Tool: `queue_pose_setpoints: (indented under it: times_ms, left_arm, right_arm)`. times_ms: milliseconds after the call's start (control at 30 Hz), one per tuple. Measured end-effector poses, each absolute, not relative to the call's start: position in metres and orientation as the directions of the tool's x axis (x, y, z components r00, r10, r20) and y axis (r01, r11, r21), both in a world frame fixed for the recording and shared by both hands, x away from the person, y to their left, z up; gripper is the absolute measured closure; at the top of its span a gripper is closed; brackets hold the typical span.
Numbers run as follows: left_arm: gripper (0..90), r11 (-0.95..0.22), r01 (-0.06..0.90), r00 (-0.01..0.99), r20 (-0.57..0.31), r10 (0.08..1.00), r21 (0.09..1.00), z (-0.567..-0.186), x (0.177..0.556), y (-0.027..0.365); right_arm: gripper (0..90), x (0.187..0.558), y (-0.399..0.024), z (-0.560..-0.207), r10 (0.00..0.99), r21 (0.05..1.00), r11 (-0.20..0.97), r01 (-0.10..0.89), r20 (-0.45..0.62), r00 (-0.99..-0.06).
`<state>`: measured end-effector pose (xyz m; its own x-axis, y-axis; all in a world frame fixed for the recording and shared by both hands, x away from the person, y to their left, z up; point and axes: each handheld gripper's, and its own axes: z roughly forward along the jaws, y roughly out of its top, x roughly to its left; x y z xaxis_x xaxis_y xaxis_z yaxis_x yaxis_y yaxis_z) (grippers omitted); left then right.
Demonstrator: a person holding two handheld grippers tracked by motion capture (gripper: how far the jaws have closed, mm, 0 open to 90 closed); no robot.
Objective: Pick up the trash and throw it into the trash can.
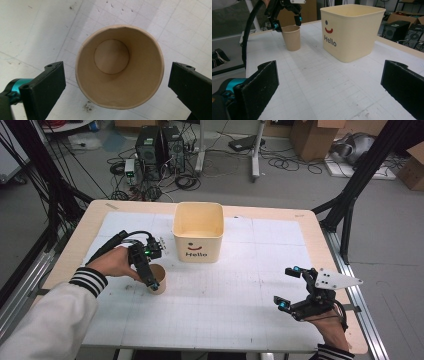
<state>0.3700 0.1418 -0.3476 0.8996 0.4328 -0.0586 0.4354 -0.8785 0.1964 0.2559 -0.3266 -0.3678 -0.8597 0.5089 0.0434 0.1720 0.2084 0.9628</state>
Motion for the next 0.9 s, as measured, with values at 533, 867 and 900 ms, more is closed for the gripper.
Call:
queue_pose_setpoints:
  times_ms: [533, 867, 900]
  left_arm:
    - [1.7, -0.884, 0.425, 0.903, -0.021, 0.430, 0.193, -0.358, 0.369, 0.136]
    - [1.7, -0.881, 0.435, 0.898, -0.015, 0.440, 0.188, -0.374, 0.366, 0.136]
    - [1.7, -0.881, 0.434, 0.898, -0.013, 0.440, 0.188, -0.376, 0.365, 0.135]
  right_arm:
    - [0.3, 0.256, -0.327, -0.368, 0.506, 0.963, 0.210, 0.170, 0.042, -0.861]
    - [0.3, 0.257, -0.326, -0.368, 0.505, 0.963, 0.207, 0.172, 0.045, -0.862]
    - [0.3, 0.257, -0.325, -0.368, 0.505, 0.963, 0.208, 0.173, 0.046, -0.862]
